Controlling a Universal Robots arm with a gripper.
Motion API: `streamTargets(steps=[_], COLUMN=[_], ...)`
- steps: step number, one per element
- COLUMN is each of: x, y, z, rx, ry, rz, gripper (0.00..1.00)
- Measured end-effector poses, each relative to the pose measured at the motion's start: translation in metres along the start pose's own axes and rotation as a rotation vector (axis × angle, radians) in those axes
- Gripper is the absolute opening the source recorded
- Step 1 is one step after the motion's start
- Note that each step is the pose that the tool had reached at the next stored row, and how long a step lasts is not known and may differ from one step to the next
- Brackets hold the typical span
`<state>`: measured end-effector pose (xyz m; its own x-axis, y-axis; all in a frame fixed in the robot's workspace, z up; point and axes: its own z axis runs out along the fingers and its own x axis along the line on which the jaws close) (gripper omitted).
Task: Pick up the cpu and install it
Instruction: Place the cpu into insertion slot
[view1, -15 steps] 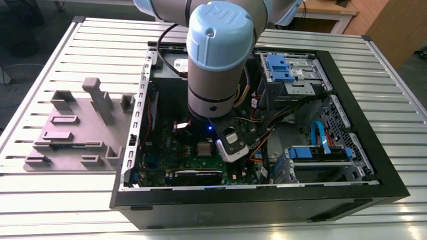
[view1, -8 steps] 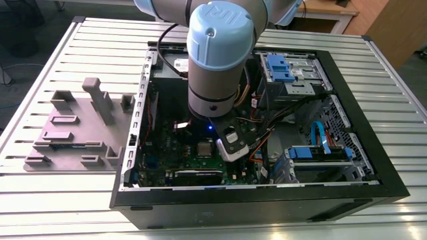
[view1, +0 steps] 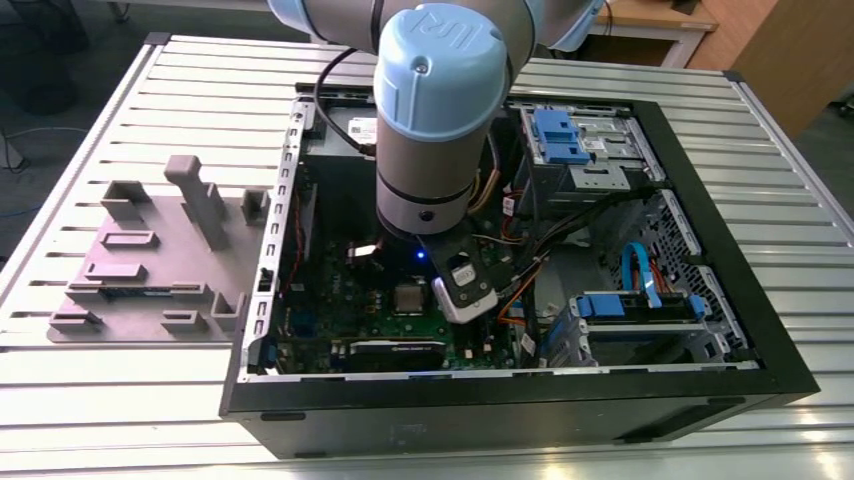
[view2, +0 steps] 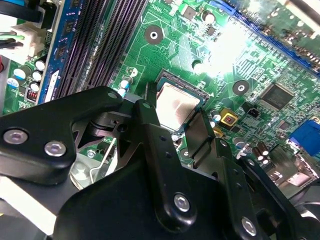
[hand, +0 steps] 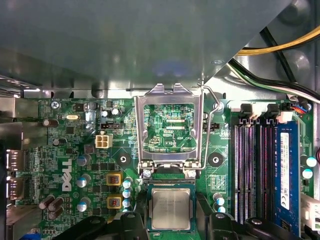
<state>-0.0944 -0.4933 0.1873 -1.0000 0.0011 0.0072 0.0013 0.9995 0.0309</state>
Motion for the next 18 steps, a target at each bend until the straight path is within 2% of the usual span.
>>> streamTargets(steps=[4,6,8,12,18], x=[0.0000,-0.0001,0.0001,0.0001,0.0000], y=[0.0001,0.0005,0.0003,-0.0004,-0.0009], z=[-0.0008,-0.0041,-0.0080,-0.0076,-0.0029], rx=[-0.0007,-0.0023,-0.0002,0.0021,0.0062], ry=[-0.0003,-0.0009,0.0000,0.0000,0.0000], rz=[0.000,0.000,0.000,0.000,0.000], gripper=[0.47,0.47,0.47,0.47,0.47])
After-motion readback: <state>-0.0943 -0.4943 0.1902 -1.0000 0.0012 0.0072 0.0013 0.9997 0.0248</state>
